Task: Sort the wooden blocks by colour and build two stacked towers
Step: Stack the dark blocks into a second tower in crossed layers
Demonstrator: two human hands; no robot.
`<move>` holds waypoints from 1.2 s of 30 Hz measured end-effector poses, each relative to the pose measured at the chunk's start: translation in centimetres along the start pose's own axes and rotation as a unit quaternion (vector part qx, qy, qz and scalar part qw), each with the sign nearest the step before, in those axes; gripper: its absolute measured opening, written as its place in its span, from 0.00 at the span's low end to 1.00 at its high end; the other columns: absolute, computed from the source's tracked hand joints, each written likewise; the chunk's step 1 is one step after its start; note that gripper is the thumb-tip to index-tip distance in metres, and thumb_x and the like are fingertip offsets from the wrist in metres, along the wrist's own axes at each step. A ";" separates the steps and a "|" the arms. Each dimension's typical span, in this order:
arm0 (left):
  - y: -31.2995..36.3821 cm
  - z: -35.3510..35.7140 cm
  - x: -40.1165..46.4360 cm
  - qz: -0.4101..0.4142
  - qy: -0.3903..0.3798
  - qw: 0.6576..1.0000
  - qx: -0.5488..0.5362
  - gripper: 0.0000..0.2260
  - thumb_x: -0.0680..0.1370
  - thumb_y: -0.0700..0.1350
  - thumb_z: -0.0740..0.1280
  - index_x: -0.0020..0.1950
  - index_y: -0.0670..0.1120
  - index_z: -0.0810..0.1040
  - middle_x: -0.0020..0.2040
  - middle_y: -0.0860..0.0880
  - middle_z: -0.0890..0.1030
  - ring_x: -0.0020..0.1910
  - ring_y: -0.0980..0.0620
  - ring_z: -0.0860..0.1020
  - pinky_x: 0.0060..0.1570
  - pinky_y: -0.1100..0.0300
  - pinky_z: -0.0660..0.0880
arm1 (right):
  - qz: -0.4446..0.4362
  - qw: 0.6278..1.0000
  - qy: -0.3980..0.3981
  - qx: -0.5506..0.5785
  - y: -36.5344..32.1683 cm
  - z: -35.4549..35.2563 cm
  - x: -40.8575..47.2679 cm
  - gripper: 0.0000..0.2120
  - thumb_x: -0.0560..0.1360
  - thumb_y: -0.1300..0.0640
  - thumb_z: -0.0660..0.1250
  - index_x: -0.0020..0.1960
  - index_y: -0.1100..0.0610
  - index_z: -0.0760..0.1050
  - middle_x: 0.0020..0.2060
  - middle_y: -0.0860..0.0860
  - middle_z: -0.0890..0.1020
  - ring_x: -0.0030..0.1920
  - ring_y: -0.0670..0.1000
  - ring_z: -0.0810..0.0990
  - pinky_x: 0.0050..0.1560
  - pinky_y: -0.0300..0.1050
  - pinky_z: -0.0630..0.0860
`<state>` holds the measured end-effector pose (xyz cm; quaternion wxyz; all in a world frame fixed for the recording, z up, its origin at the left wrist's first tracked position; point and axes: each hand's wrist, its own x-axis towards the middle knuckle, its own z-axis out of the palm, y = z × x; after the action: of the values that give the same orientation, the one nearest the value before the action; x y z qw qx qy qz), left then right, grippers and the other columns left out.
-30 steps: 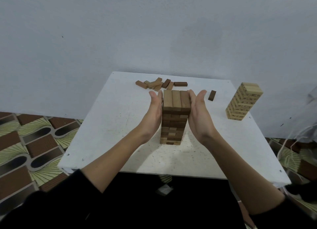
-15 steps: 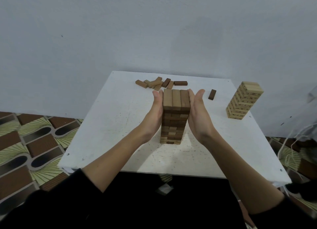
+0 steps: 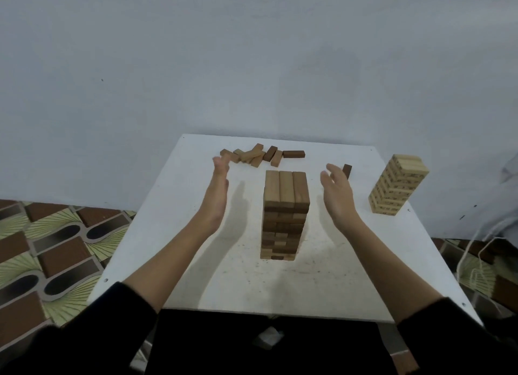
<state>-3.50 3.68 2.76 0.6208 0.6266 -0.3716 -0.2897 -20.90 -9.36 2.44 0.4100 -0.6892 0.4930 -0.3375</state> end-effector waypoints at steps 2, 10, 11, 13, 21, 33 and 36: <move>-1.4 -0.5 1.3 -0.005 0.028 0.995 0.092 0.24 0.82 0.57 0.46 0.76 0.49 0.59 0.76 0.51 0.59 0.75 0.52 0.58 0.70 0.59 0.52 | 0.013 0.999 0.004 -0.048 1.1 0.4 2.2 0.19 0.82 0.57 0.54 0.72 0.58 0.62 0.73 0.53 0.63 0.73 0.53 0.61 0.71 0.46 0.57; -5.8 0.9 7.0 0.019 -0.090 0.941 0.326 0.19 0.82 0.44 0.60 0.72 0.44 0.65 0.72 0.46 0.67 0.71 0.50 0.64 0.64 0.64 0.57 | 0.016 0.966 -0.018 -0.258 5.2 1.6 9.6 0.19 0.80 0.62 0.54 0.71 0.61 0.63 0.74 0.58 0.60 0.73 0.58 0.57 0.72 0.48 0.54; -6.1 1.2 7.8 0.016 -0.112 0.936 0.335 0.19 0.82 0.44 0.60 0.72 0.44 0.65 0.73 0.46 0.66 0.71 0.50 0.63 0.66 0.63 0.57 | 0.022 0.955 -0.012 -0.296 5.5 1.7 10.4 0.20 0.80 0.61 0.54 0.71 0.61 0.62 0.74 0.58 0.58 0.73 0.59 0.56 0.72 0.50 0.53; -6.2 1.7 9.1 0.012 -0.146 0.922 0.359 0.20 0.81 0.44 0.60 0.73 0.44 0.63 0.74 0.46 0.64 0.73 0.49 0.61 0.69 0.60 0.56 | 0.053 0.934 -0.001 -0.353 5.8 1.7 11.4 0.20 0.80 0.59 0.54 0.72 0.59 0.60 0.75 0.58 0.53 0.74 0.61 0.52 0.74 0.53 0.51; -6.7 4.1 14.1 0.036 -0.223 0.881 0.416 0.21 0.81 0.43 0.61 0.73 0.41 0.62 0.74 0.46 0.60 0.73 0.48 0.57 0.69 0.58 0.56 | -0.031 0.959 0.062 -0.276 8.6 3.8 14.6 0.11 0.72 0.73 0.57 0.53 0.70 0.72 0.58 0.65 0.71 0.56 0.64 0.68 0.51 0.49 0.67; -9.2 6.2 17.1 0.123 -0.190 0.874 0.431 0.26 0.80 0.39 0.59 0.76 0.39 0.55 0.77 0.45 0.55 0.75 0.48 0.52 0.71 0.63 0.48 | -0.253 0.923 -0.114 -0.265 6.6 9.1 18.1 0.22 0.62 0.69 0.63 0.57 0.69 0.74 0.60 0.66 0.74 0.61 0.66 0.71 0.62 0.58 0.68; -10.1 6.2 17.0 0.143 -0.167 0.886 0.409 0.23 0.79 0.36 0.59 0.74 0.38 0.61 0.75 0.43 0.60 0.74 0.47 0.56 0.70 0.65 0.50 | -0.223 0.922 -0.114 -0.297 6.2 9.1 18.9 0.20 0.66 0.67 0.65 0.58 0.68 0.75 0.59 0.65 0.76 0.59 0.68 0.74 0.62 0.62 0.69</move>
<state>1.93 -14.36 -5.96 0.2733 0.7074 -0.6406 -0.1208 -10.05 -26.44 -5.94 0.1539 -0.9052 0.3539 -0.1781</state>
